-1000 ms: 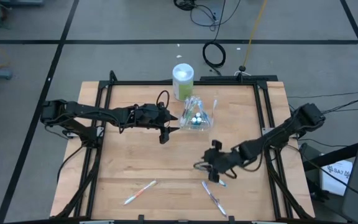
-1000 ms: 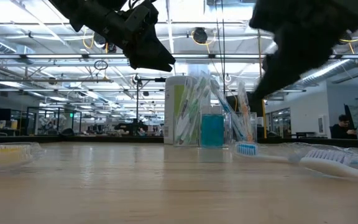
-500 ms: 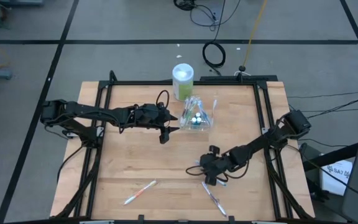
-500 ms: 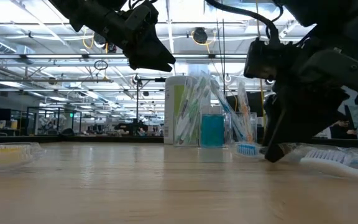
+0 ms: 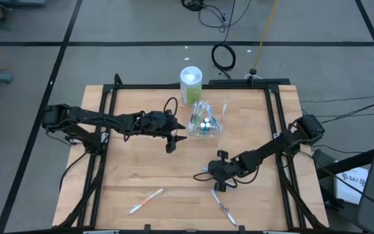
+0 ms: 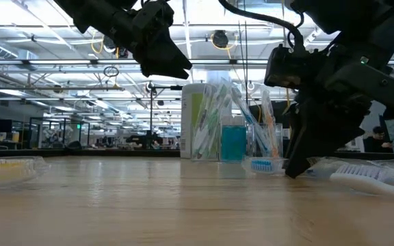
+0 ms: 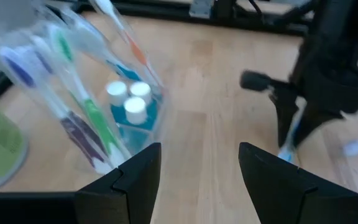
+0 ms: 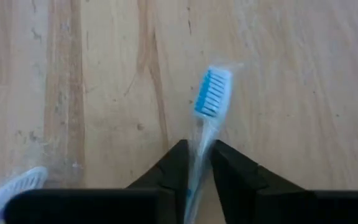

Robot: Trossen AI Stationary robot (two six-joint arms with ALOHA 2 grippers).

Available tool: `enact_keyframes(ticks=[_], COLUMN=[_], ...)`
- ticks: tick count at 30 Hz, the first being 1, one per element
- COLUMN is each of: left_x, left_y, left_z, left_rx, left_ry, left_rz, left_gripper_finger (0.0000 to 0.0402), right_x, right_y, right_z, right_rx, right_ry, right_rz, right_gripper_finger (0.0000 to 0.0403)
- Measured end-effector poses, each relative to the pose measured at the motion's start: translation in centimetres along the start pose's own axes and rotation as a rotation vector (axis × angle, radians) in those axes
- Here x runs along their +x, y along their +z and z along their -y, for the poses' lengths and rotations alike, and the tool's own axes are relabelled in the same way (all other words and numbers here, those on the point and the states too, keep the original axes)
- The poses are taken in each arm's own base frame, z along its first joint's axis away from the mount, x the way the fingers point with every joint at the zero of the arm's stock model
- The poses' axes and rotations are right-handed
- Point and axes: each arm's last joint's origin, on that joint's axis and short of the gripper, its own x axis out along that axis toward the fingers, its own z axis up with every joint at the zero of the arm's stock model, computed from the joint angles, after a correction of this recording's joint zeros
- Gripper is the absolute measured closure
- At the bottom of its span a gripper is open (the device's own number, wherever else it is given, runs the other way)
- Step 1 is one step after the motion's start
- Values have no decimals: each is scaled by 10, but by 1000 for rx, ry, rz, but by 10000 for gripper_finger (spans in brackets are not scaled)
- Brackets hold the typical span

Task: Pick & Place toothbrushing station
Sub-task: Put the blue toothbrush into the transparent organizer

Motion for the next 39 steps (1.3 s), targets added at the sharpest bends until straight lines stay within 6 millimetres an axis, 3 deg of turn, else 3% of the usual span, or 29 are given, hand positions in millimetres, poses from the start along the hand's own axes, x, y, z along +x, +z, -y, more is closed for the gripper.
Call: enact_keyframes(ticks=[6, 10, 20, 24, 30, 34, 39], left_x=[-3, -17, -83, -105, -123, -127, -127], left_y=[-13, -12, 5, -4, -22, -24, -24], left_z=[11, 15, 18, 20, 16, 15, 15], left_rx=[3, -63, 33, 36, 25, 22, 22], left_ry=[-21, -19, 85, 122, 160, 158, 158], left_rz=[-128, -165, -38, 39, 180, 216, 212], left_gripper_finger=[179, 179, 179, 179, 179, 179, 179], right_x=[-2, -13, -84, -115, -152, -155, -140], right_y=[2, 6, 34, 41, 57, 61, 44], right_z=[5, 6, 17, 27, 48, 65, 89], right_rx=[34, 22, -99, -148, -117, -78, -11], right_ry=[-6, 12, -70, -193, -413, -458, -532], right_rz=[-2, 22, 334, 466, 707, 860, 1007], right_gripper_finger=[389, 395, 400, 399, 400, 400, 400])
